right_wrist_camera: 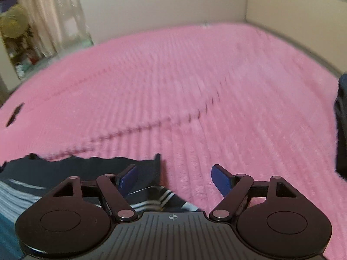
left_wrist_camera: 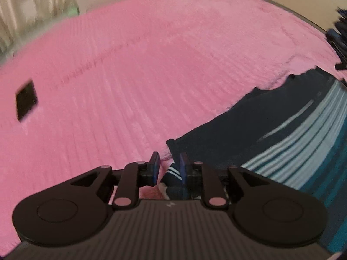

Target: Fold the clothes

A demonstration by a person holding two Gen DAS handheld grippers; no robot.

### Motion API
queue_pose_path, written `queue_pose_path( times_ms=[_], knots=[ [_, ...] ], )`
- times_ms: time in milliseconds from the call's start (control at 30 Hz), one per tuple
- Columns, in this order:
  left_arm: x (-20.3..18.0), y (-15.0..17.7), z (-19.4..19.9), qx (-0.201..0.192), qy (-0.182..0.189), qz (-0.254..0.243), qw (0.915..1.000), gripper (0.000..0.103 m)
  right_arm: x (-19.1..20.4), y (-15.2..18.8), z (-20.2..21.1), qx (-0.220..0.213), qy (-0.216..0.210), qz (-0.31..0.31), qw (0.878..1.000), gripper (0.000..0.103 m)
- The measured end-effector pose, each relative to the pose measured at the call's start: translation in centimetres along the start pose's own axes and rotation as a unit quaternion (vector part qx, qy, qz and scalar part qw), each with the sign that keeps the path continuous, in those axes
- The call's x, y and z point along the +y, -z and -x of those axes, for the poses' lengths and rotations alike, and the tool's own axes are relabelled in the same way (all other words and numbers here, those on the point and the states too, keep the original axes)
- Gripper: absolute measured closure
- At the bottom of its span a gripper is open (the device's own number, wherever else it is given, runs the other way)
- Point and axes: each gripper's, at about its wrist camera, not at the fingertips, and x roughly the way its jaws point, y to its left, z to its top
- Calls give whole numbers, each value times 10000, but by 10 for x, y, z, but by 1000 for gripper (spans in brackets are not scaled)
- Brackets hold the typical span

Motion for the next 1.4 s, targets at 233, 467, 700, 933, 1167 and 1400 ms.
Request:
queue_pose_path(
  times_ms=[233, 467, 700, 933, 1167, 1400],
  knots=[
    [-36, 25, 36, -506, 219, -710, 9960, 87, 29, 39, 70, -585, -828, 867, 9911, 25],
    [-81, 59, 61, -762, 851, -1644, 9797, 87, 52, 111, 128, -782, -981, 1038, 9867, 26],
    [-96, 126, 112, -822, 1006, -1678, 9772, 84, 77, 186, 161, -457, -1050, 120, 9934, 26],
    [-102, 168, 102, -802, 751, -1518, 9823, 83, 110, 199, 163, -275, -348, 27, 9990, 26],
    [-72, 167, 120, -900, 906, -1137, 9853, 75, 232, 184, 166, -550, -946, 1698, 9794, 25],
    [-39, 177, 131, -929, 289, -2033, 9743, 55, 378, 237, 110, -379, -1090, 4586, 8811, 25]
  ],
)
